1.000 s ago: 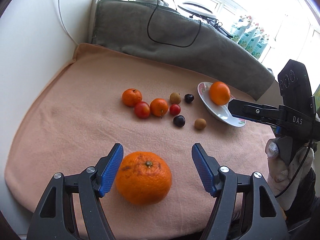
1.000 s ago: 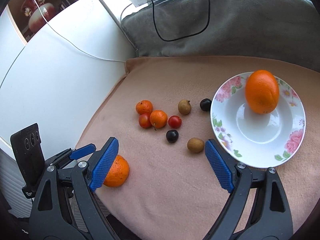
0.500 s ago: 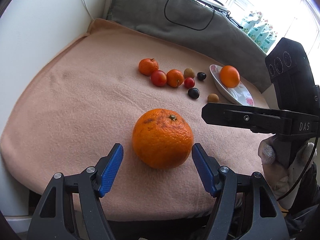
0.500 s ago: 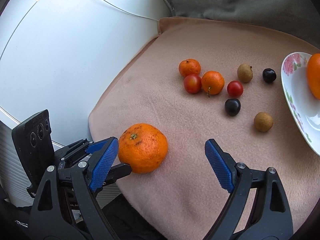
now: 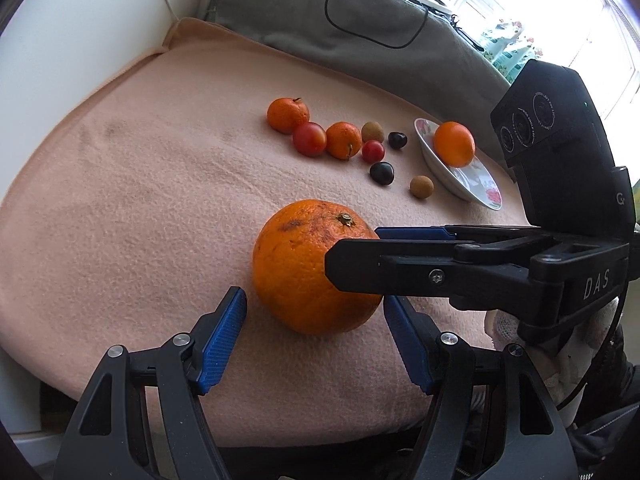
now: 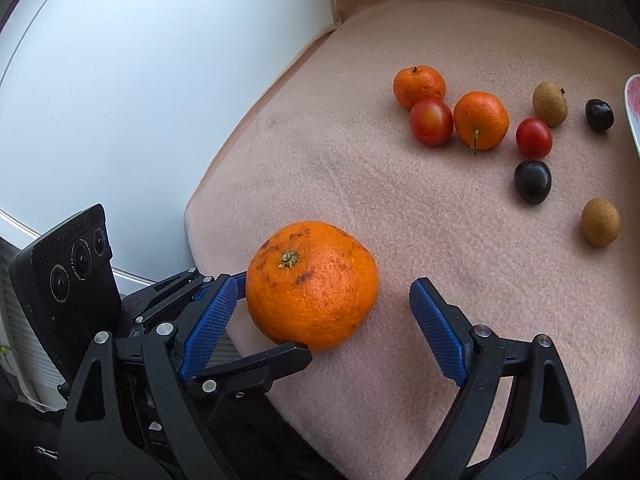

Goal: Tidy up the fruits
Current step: 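Move the right tool to the bumpy mandarin on the blanket, then close the right tool on the bumpy mandarin and lift it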

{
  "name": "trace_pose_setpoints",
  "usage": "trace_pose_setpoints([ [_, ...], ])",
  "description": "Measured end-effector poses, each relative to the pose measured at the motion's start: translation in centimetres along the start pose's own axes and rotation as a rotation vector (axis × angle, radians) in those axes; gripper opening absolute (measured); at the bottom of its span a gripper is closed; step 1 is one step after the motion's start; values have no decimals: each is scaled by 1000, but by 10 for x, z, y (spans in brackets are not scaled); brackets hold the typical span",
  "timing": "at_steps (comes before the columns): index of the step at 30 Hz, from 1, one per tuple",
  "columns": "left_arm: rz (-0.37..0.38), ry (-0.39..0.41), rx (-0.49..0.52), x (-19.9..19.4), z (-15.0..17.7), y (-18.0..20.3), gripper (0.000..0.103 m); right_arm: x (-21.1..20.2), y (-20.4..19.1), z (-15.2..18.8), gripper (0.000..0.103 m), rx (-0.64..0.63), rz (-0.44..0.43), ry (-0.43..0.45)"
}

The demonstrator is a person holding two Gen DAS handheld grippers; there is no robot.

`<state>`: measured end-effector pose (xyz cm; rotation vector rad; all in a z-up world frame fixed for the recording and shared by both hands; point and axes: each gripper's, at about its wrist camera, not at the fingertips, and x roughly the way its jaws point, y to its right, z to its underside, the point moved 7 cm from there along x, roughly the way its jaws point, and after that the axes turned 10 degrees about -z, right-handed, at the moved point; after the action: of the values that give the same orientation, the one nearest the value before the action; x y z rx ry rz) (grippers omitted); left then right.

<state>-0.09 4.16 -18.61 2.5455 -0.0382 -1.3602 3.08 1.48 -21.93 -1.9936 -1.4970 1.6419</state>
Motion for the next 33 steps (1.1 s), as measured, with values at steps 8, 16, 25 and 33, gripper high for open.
trace_pose_setpoints([
  [8,17,-9,-1,5,1,0,71,10,-4,-3,90,4,-21,-16],
  [16,25,-12,11,6,1,0,69,20,-9,0,80,3,-35,-37],
  [25,18,-10,32,6,2,3,69,23,-11,3,76,-6,-30,-36],
  [33,15,-5,37,6,0,5,69,17,-9,6,75,-4,-29,-25],
])
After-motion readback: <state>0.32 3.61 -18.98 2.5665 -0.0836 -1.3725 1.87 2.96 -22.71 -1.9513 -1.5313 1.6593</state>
